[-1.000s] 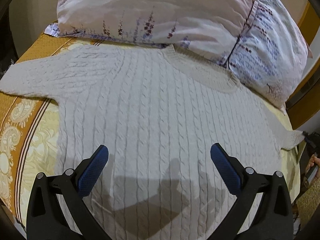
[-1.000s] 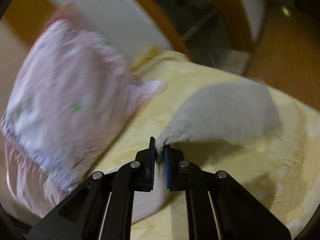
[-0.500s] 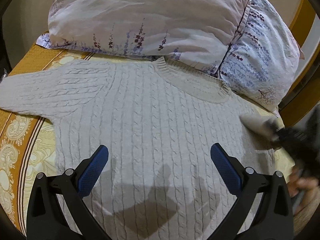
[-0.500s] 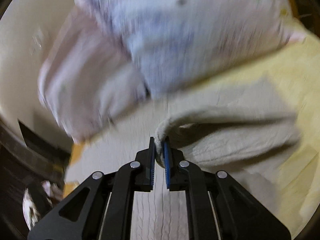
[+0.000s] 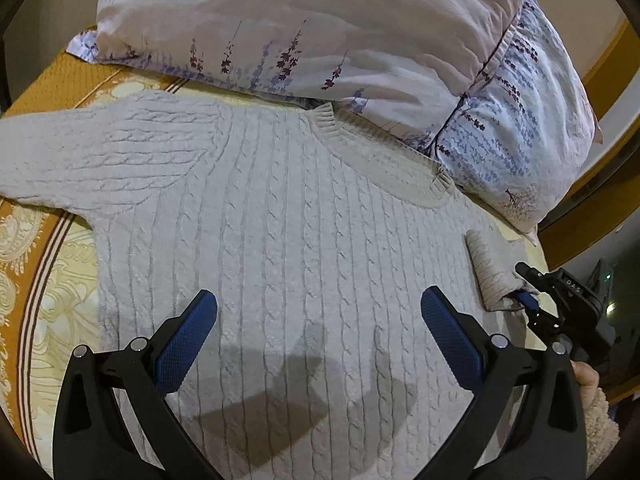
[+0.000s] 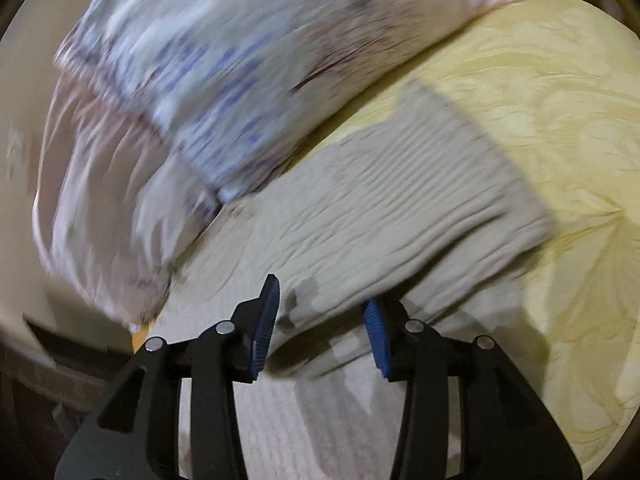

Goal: Fold small clothes
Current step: 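Carry the held sleeve across the sweater body with the right gripper, then release, then move the left gripper to the other sleeve cuff and grasp it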

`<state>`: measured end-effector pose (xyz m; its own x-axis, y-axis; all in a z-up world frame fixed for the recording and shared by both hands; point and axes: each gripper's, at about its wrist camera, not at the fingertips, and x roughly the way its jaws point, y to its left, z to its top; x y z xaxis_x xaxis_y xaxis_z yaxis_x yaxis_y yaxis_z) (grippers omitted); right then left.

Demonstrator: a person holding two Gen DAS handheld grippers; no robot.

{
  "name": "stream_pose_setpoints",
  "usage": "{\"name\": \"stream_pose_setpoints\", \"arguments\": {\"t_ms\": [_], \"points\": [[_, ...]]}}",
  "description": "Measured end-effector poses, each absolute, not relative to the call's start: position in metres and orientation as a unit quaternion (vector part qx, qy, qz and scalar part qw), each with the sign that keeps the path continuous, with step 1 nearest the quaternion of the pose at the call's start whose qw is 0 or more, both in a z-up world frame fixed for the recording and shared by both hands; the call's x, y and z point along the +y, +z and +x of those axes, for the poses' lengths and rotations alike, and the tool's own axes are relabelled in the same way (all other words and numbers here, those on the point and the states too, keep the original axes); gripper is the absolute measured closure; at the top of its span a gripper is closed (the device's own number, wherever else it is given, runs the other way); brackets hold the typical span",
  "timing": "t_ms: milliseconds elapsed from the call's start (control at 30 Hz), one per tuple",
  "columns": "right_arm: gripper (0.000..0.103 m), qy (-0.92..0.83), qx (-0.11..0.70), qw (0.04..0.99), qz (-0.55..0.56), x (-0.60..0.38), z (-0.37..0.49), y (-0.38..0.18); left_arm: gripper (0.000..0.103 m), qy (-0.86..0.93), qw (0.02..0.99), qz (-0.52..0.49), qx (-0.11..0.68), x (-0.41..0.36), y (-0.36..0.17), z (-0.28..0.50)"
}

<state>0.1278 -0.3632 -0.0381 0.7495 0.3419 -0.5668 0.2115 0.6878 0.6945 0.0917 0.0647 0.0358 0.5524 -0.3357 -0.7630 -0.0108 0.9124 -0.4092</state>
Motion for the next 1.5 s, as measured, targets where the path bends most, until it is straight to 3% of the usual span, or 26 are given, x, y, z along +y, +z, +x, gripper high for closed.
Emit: {"name": "stream_pose_setpoints", "arguments": {"t_ms": [33, 133, 400, 467, 567, 600, 733, 1000, 1233, 1300, 1333, 1367, 1500], "points": [[0.075, 0.027, 0.348, 0.85, 0.394, -0.367, 0.13, -0.038, 0.001, -0.095, 0.86, -0.189, 0.464, 0.066, 0.036, 0.092], [0.093, 0.019, 0.345, 0.853, 0.391, -0.367, 0.137, -0.033, 0.001, -0.099, 0.857, -0.198, 0.465, 0.071, 0.036, 0.095], [0.095, 0.146, 0.292, 0.892, 0.312, -0.267, 0.144, 0.031, 0.007, -0.119, 0.843, -0.253, 0.459, 0.093, 0.037, 0.102], [0.09, 0.182, 0.316, 0.89, 0.272, -0.23, 0.148, 0.028, 0.01, -0.127, 0.836, -0.273, 0.459, 0.098, 0.036, 0.104], [0.07, 0.229, 0.415, 0.859, 0.191, -0.171, 0.158, -0.007, 0.016, -0.138, 0.825, -0.299, 0.46, 0.103, 0.031, 0.109], [0.067, 0.233, 0.438, 0.849, 0.185, -0.164, 0.157, -0.016, 0.019, -0.143, 0.819, -0.307, 0.463, 0.103, 0.028, 0.112], [0.051, 0.232, 0.432, 0.839, 0.236, -0.186, 0.14, -0.024, 0.027, -0.17, 0.792, -0.342, 0.476, 0.1, 0.015, 0.127], [0.048, 0.108, 0.385, 0.832, 0.384, -0.307, 0.108, -0.034, 0.037, -0.213, 0.756, -0.344, 0.515, 0.059, -0.001, 0.158], [0.047, 0.061, 0.368, 0.829, 0.417, -0.344, 0.086, -0.053, 0.04, -0.202, 0.754, -0.327, 0.533, 0.038, -0.007, 0.172], [0.047, 0.058, 0.365, 0.829, 0.42, -0.349, 0.079, -0.055, 0.044, -0.2, 0.757, -0.321, 0.533, 0.034, -0.007, 0.175], [0.047, 0.057, 0.364, 0.829, 0.42, -0.348, 0.079, -0.055, 0.053, -0.201, 0.759, -0.318, 0.532, 0.032, -0.007, 0.176], [0.046, 0.056, 0.363, 0.83, 0.42, -0.346, 0.079, -0.054, 0.067, -0.206, 0.757, -0.316, 0.533, 0.029, -0.009, 0.179], [0.045, 0.055, 0.358, 0.834, 0.416, -0.35, 0.074, -0.05, 0.095, -0.214, 0.755, -0.322, 0.53, 0.027, -0.009, 0.19]]}}
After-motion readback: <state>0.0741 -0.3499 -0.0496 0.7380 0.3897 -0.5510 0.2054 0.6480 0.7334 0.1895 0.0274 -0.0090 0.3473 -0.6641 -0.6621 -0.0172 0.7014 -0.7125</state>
